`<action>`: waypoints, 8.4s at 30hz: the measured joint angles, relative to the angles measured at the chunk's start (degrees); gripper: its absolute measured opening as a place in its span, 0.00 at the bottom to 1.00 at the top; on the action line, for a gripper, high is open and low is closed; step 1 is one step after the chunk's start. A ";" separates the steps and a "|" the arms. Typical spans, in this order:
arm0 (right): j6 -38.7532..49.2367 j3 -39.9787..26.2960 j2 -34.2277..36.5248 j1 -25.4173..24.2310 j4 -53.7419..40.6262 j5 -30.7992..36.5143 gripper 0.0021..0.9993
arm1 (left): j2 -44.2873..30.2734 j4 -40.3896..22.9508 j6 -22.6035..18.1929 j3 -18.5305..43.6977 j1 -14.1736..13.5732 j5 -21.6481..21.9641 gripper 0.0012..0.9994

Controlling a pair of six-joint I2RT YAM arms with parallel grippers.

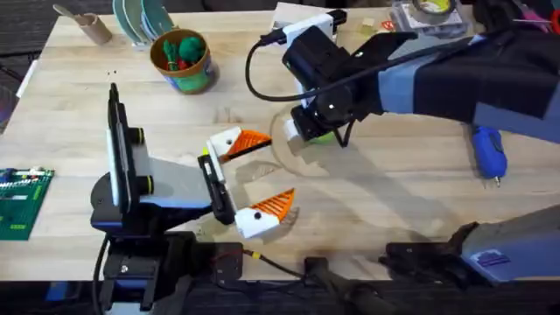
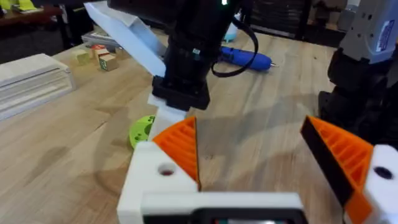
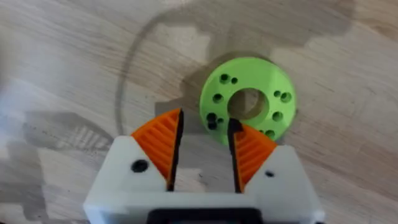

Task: Pick up the gripper from the table and insert it into the empty holder that is missing its gripper. Then pick up a screw, insert it into the mounting hole, and use the screwdriver to tighten it. Finally, clean up the table by picking up the vegetable and placing it into the bucket.

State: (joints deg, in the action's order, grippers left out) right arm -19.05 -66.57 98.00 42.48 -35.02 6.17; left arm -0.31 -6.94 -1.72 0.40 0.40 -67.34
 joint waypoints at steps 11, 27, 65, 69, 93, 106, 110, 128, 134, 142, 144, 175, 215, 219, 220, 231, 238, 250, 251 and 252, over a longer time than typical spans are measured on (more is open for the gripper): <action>0.71 0.00 0.37 0.00 0.21 0.02 0.40 | -0.01 0.00 -0.01 0.00 0.00 -0.01 0.99; 1.11 -0.02 1.61 -0.04 0.37 1.14 0.18 | -0.01 0.00 0.00 0.00 0.00 0.00 0.99; 9.67 -15.68 0.82 -0.07 -14.67 4.11 0.01 | 0.00 0.00 0.00 0.00 0.00 -0.01 0.99; 14.36 -26.98 0.74 -0.07 -21.23 1.64 0.01 | -0.01 0.00 0.01 0.00 0.00 -0.02 0.99; 30.47 -40.54 0.02 11.54 -28.88 -17.52 0.01 | 0.00 -0.02 0.00 0.00 0.00 -0.02 0.99; 31.05 -40.54 4.68 14.84 -29.60 -16.27 0.01 | 0.02 -0.02 0.00 0.00 0.00 -0.02 0.99; 31.10 -40.54 5.00 14.84 -29.45 -14.92 0.01 | 0.01 -0.07 0.01 0.00 0.00 -0.12 0.99; 31.06 -41.33 6.55 14.88 -29.64 -15.67 0.01 | -0.01 -0.15 0.68 0.00 0.00 -0.41 0.99; 31.06 -41.40 6.75 15.04 -29.29 -15.63 0.01 | -0.01 -0.15 1.10 0.00 0.00 -0.43 0.99; 30.60 -41.40 7.82 15.85 -29.71 -13.44 0.01 | -0.01 -0.13 0.89 0.00 0.00 -0.43 0.99; 30.58 -41.40 7.82 15.85 -29.71 -13.46 0.01 | -0.01 -0.15 0.90 0.00 0.00 -0.43 0.99; 20.48 -41.40 4.81 -14.59 -24.39 -13.09 0.92 | -0.01 -0.11 -0.02 0.00 0.11 -0.41 0.00; 51.50 1.49 -9.21 -74.10 -9.44 -8.96 0.93 | 0.00 0.17 -0.02 0.00 0.09 1.01 0.00; 55.14 1.49 -5.05 -74.12 -7.80 -8.94 0.92 | -0.01 0.17 -0.02 0.00 0.09 1.03 0.00; 55.61 1.49 -4.04 -74.12 -7.12 -8.94 0.92 | 0.00 0.17 -0.02 0.00 0.11 1.06 0.00; 57.27 1.49 2.60 -74.12 -2.89 -8.79 0.92 | -0.01 0.20 -0.02 0.00 0.11 1.10 0.00; 57.45 1.49 3.21 -74.04 -2.98 -9.24 0.74 | 0.02 0.20 -0.02 0.00 0.11 1.10 0.00; 58.28 1.42 3.27 -74.16 -2.24 -8.25 0.20 | -0.01 0.20 -0.02 0.00 0.09 1.10 0.00; 58.33 1.42 3.32 -74.16 -2.35 -8.17 0.12 | 0.00 0.20 -0.02 0.00 0.11 1.10 0.00; 58.47 1.42 3.37 -74.16 -2.45 -8.09 0.05 | 0.02 0.20 -0.02 0.00 0.10 1.10 0.00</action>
State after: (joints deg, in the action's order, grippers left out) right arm 39.42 -65.14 101.37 -31.68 -37.47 -1.92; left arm -0.30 -6.74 -1.74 0.40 0.50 -66.24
